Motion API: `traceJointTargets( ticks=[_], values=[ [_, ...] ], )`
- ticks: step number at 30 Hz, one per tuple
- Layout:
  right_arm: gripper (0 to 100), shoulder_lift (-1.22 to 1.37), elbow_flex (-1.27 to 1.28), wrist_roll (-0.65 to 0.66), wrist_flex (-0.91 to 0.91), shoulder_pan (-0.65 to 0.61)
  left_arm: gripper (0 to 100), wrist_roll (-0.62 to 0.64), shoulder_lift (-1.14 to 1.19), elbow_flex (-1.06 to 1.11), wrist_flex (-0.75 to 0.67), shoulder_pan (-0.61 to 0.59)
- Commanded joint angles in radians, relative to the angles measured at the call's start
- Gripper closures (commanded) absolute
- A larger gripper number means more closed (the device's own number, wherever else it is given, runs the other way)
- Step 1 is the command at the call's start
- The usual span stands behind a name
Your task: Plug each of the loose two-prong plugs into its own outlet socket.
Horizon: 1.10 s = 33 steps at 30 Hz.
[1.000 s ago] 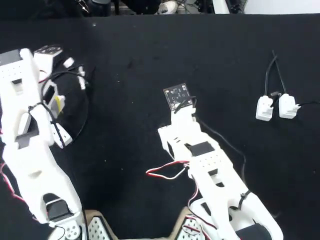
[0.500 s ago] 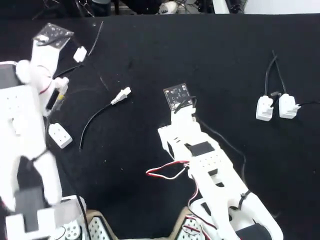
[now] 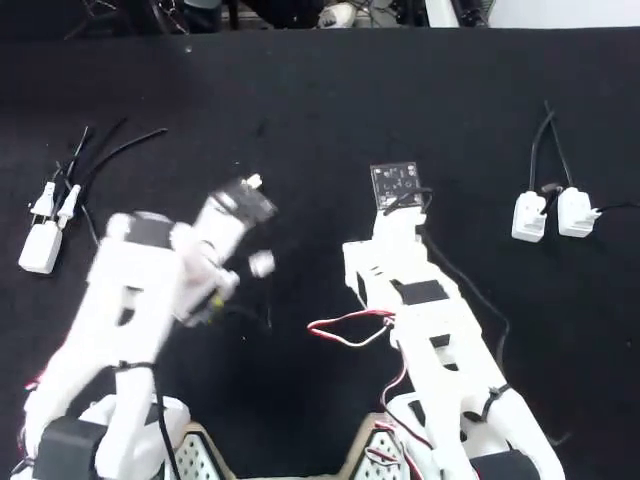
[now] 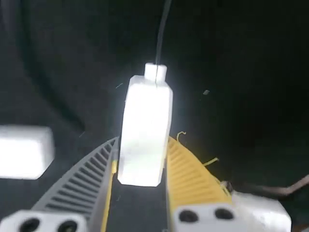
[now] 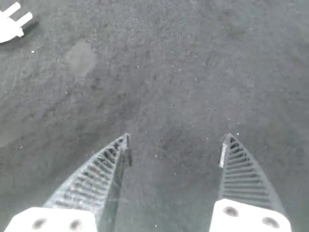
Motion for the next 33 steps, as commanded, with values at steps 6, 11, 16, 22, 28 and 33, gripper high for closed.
traceJointTargets(
  ticks=[6,11,16,22,28,33],
  values=[
    [71.9,-0.005,-0.042,-0.011,-0.025,0.023,72,0.264,-0.040,0.189,-0.270,0.010],
    [71.9,-0.005,-0.042,-0.011,-0.025,0.023,77,0.203,-0.031,0.185,-0.278,-0.096],
    [71.9,-0.005,-0.042,-0.011,-0.025,0.021,78,0.146,-0.029,0.194,-0.336,-0.234],
    [71.9,-0.002,-0.041,-0.011,-0.025,0.021,78,0.149,-0.029,0.194,-0.430,-0.282],
    [71.9,-0.002,-0.041,-0.011,-0.025,0.021,78,0.144,-0.041,0.160,-0.425,-0.292],
    [71.9,-0.002,-0.041,-0.011,-0.025,0.021,78,0.144,-0.029,0.171,-0.460,-0.325]
  ],
)
